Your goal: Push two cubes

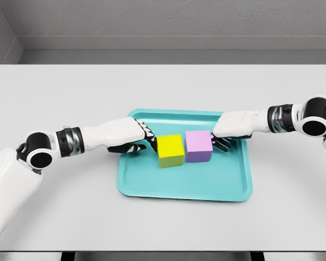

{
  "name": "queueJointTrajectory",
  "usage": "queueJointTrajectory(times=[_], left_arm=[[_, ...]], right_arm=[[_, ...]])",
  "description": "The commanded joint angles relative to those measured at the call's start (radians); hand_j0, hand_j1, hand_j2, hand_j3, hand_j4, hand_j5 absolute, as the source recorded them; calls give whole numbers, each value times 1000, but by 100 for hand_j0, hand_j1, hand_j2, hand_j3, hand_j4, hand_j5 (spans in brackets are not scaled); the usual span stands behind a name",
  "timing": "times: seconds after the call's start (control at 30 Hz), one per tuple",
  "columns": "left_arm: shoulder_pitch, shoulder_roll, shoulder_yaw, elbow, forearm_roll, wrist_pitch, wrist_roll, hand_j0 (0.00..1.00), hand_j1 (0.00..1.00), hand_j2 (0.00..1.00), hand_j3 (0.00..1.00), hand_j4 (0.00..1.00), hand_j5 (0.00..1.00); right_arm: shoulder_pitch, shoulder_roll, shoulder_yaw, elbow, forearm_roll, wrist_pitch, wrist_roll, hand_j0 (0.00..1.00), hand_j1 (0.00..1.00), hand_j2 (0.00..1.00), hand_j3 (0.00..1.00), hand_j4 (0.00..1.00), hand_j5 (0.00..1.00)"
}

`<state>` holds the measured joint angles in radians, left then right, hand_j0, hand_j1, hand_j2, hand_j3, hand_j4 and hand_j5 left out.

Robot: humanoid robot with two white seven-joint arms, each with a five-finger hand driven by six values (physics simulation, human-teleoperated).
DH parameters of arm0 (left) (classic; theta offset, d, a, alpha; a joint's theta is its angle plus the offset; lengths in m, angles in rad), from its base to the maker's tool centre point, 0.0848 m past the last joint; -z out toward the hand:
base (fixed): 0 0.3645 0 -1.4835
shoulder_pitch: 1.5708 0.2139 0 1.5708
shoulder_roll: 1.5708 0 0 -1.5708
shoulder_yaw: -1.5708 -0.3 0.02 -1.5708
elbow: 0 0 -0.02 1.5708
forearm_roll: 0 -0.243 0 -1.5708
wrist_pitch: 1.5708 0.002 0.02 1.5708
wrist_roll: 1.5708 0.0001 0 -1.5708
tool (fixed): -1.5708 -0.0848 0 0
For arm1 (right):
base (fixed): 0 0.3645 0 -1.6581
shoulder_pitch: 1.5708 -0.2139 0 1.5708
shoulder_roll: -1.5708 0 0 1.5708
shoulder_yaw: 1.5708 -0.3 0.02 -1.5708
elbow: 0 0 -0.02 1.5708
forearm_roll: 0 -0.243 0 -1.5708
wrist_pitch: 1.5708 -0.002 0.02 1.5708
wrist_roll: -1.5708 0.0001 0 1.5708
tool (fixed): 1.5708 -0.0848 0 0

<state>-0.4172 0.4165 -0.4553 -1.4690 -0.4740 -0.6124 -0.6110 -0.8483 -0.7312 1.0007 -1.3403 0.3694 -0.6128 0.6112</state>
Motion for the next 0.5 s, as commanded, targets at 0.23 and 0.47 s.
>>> queueJointTrajectory(times=[0.23,0.47], left_arm=[[0,-30,-2,1,-1,1,0,52,52,52,52,52,52],[2,-22,-13,2,5,1,0,52,52,52,52,52,52]], right_arm=[[-6,13,-1,-2,-4,2,0,12,12,12,12,12,12],[-12,13,-1,1,8,2,0,12,12,12,12,12,12]])
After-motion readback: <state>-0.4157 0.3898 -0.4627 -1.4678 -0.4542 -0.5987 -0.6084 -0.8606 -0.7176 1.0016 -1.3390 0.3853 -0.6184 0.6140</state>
